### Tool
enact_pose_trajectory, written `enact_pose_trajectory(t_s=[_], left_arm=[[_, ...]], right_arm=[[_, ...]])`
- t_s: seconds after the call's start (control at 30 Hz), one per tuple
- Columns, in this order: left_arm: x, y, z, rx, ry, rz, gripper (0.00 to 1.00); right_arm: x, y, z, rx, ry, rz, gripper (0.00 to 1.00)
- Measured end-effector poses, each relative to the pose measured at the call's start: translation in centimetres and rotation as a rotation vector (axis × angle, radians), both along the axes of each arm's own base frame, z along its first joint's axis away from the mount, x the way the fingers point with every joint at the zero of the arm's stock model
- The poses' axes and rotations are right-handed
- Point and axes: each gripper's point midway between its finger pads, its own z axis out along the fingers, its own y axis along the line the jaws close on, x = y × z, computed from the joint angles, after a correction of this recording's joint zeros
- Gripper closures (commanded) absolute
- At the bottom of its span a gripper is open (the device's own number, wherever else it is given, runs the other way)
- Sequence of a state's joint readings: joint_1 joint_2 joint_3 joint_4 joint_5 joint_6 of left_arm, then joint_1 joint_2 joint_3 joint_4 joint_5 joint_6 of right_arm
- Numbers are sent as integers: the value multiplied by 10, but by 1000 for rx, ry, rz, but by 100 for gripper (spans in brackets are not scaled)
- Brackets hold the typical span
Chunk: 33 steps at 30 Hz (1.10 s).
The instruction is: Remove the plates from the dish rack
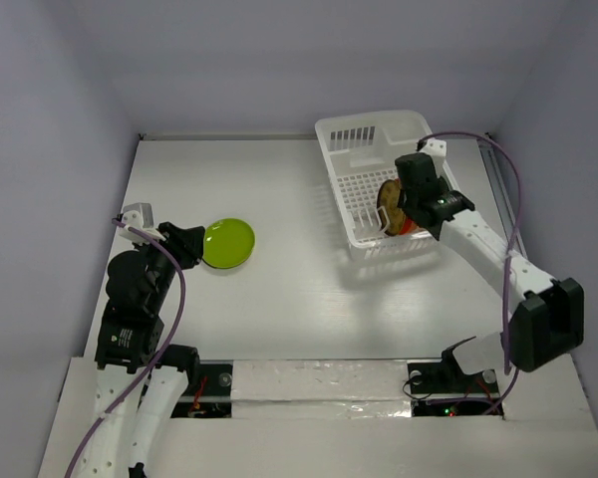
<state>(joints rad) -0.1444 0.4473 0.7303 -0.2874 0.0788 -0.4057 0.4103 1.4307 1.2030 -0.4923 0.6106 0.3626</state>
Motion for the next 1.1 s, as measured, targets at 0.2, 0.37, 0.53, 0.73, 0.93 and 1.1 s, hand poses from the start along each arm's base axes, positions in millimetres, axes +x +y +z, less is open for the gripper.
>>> enact_pose_trajectory(t_s=[0.2, 0.37, 0.53, 0.73, 0.93, 1.1], left_arm=[[0, 0, 0, 0, 2, 0, 73], [0, 0, 0, 0, 2, 0, 73], [0, 0, 0, 0, 2, 0, 73], [0, 0, 0, 0, 2, 0, 73], [0, 0, 0, 0, 1, 0, 73], [0, 0, 0, 0, 2, 0, 73]], right_arm=[[-9, 2, 44, 69, -112, 31, 63], [-3, 11, 27, 77, -62, 64, 65], [3, 18, -4, 57, 23, 89, 65], [6, 11, -32, -3, 96, 52, 64], [9, 7, -30, -34, 96, 28, 68], [22, 7, -37, -71, 117, 14, 72]])
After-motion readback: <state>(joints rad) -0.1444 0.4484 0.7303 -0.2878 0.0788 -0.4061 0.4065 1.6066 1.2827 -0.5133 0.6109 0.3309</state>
